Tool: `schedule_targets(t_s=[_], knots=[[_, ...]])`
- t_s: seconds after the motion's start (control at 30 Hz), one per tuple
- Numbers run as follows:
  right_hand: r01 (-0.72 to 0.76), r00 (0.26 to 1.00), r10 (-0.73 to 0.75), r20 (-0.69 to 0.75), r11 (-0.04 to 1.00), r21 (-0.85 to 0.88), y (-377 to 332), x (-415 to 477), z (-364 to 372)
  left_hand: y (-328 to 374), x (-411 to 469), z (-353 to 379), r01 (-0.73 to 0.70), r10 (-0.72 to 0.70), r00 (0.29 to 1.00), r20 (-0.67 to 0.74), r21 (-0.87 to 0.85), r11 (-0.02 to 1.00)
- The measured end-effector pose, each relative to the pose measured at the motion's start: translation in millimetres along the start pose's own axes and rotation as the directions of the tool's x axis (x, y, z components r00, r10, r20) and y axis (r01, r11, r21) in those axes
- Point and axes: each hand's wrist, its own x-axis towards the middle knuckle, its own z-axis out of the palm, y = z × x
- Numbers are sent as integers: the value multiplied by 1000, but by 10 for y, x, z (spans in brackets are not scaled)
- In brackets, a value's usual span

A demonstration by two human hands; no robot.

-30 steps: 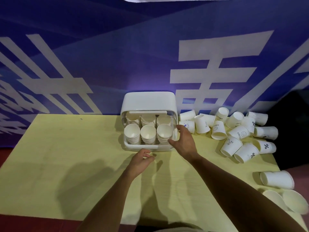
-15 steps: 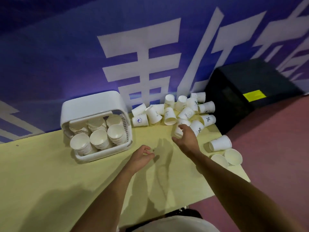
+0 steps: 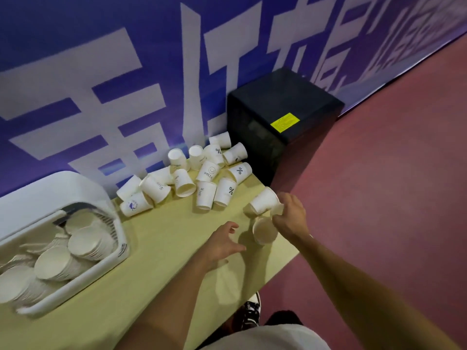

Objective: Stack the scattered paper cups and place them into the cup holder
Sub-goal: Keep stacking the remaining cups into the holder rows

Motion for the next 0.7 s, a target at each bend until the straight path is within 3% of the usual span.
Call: schedule_targets(t_s=[0.13,0.3,0.7], knots=[[7,999,-4,45,998,-70,245,-28,-91,161,134,245,-52,47,996,76,69,996],[20,994,-9,112,996,-92,433,-30,-47,322,230,440,-106,103,994,38,109,988],[51,996,-48,78,998,-34,496,-9,77,329,291,507,-169,176,984,-22,170,971]])
